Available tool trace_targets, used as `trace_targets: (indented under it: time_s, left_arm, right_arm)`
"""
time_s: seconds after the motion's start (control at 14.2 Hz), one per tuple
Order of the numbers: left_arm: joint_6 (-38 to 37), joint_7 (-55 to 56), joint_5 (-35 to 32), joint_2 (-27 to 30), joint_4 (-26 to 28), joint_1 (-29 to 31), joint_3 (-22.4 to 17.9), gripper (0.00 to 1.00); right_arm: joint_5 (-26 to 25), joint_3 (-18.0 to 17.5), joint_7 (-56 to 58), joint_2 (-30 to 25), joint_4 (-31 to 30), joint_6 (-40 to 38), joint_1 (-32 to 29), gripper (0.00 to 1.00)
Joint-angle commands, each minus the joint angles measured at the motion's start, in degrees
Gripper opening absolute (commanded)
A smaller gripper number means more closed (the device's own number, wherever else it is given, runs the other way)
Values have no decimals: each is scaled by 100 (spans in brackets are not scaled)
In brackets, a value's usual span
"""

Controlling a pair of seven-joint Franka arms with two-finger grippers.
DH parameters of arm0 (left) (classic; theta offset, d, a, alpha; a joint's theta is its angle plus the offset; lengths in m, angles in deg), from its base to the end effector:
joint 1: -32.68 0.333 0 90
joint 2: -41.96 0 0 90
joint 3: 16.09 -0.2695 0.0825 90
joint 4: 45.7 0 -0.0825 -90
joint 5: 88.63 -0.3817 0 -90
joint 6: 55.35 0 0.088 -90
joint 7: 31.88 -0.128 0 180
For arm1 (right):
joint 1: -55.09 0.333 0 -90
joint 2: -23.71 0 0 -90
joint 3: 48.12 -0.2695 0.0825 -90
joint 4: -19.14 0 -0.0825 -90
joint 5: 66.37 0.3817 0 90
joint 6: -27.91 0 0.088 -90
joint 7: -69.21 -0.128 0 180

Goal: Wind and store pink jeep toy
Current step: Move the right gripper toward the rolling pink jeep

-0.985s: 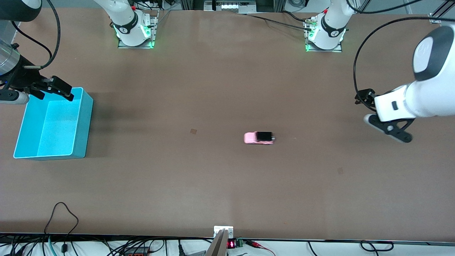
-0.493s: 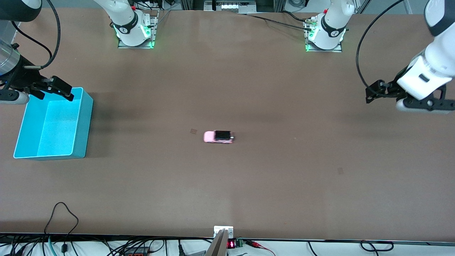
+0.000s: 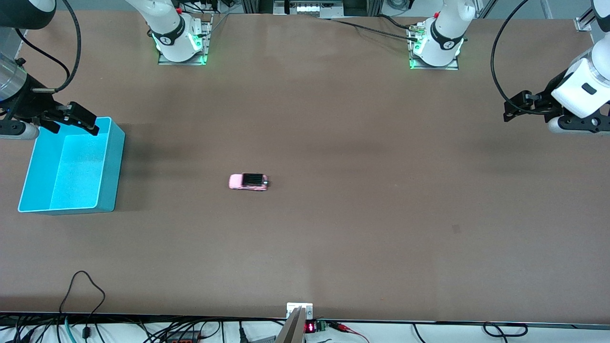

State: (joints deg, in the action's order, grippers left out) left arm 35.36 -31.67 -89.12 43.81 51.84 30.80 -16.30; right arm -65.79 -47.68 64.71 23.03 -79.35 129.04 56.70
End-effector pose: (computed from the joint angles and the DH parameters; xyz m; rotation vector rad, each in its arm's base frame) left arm 0.5381 -0.0146 0.5141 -3.1285 0.0406 0.1358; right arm 0.5638 0.0126 0.5106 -3.1260 0.0935 -0.0897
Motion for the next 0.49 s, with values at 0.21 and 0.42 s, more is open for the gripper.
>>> trace_targets:
  time_s: [0.21, 0.42]
  left_arm:
    - [-265, -381, 40, 0, -200, -5, -5, 100]
    - [-369, -390, 40, -18, -288, -13, -6, 100]
  right_arm:
    - [-32, -9, 19, -64, -56, -32, -20, 100]
    - [-32, -1, 19, -64, -83, -40, -20, 100]
